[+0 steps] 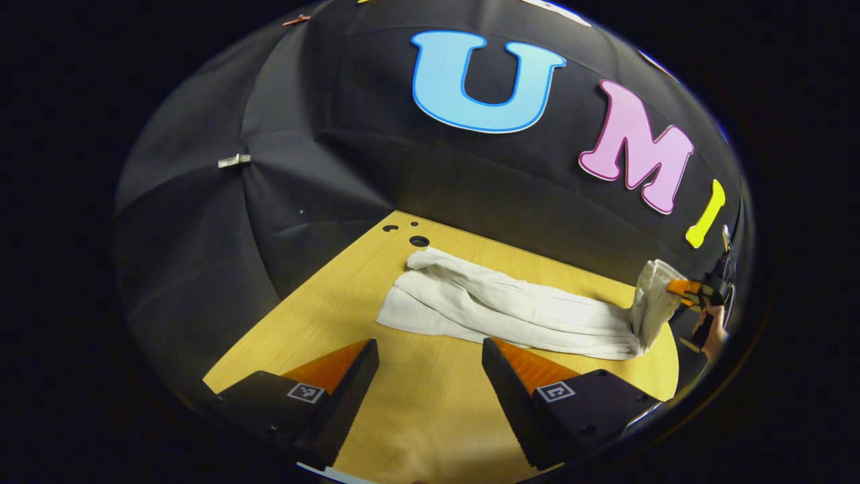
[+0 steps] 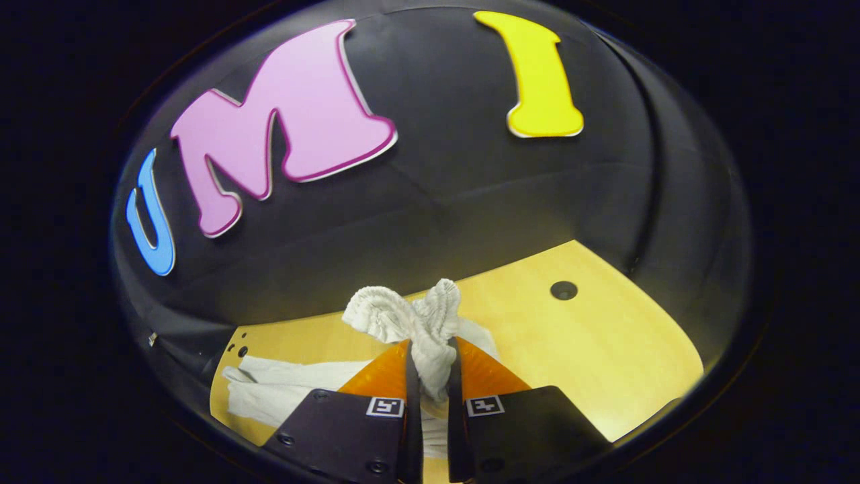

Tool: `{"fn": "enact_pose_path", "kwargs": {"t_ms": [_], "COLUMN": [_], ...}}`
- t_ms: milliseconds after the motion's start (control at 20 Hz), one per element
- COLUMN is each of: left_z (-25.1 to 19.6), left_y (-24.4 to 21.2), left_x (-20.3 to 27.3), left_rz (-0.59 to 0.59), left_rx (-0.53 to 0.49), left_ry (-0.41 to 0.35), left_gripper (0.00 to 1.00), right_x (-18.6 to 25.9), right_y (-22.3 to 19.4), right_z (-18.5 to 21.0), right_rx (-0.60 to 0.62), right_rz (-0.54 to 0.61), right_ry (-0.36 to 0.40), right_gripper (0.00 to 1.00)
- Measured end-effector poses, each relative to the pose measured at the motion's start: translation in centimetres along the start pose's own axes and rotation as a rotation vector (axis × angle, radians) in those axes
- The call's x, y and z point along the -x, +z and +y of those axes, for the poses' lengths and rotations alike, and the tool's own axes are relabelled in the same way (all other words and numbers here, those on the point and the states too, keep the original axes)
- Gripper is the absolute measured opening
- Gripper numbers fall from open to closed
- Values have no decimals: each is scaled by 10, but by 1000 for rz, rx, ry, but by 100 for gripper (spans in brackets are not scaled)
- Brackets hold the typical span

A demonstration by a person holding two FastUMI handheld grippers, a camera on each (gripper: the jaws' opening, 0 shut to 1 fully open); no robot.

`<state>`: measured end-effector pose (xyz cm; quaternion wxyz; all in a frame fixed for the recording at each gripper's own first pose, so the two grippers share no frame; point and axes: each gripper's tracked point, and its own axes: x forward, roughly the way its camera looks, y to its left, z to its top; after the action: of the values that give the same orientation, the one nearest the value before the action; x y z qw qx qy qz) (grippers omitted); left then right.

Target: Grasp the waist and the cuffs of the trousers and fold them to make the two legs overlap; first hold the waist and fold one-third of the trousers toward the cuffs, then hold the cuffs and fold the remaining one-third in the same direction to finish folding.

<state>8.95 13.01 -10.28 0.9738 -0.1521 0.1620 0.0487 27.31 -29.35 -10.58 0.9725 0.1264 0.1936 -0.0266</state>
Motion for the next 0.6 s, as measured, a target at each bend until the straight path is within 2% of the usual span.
{"fn": "enact_pose_path", "kwargs": {"t_ms": [300, 500, 550, 600], "left_z": [28, 44, 47, 49], "left_y": [1, 14, 16, 18], "left_x": [-36, -74, -85, -96], "left_rz": [4, -18, -17, -17], "left_rx": [21, 33, 37, 41], "left_ry": [1, 33, 40, 45], "left_gripper": [98, 98, 98, 98], "right_x": [0, 0, -3, -5], "right_y": [-1, -1, -3, -5], "right_z": [-2, -3, -4, -3], "right_rx": [73, 106, 103, 99], "right_rz": [85, 131, 142, 152], "right_ry": [20, 15, 12, 11], "right_gripper": [19, 25, 22, 28]}}
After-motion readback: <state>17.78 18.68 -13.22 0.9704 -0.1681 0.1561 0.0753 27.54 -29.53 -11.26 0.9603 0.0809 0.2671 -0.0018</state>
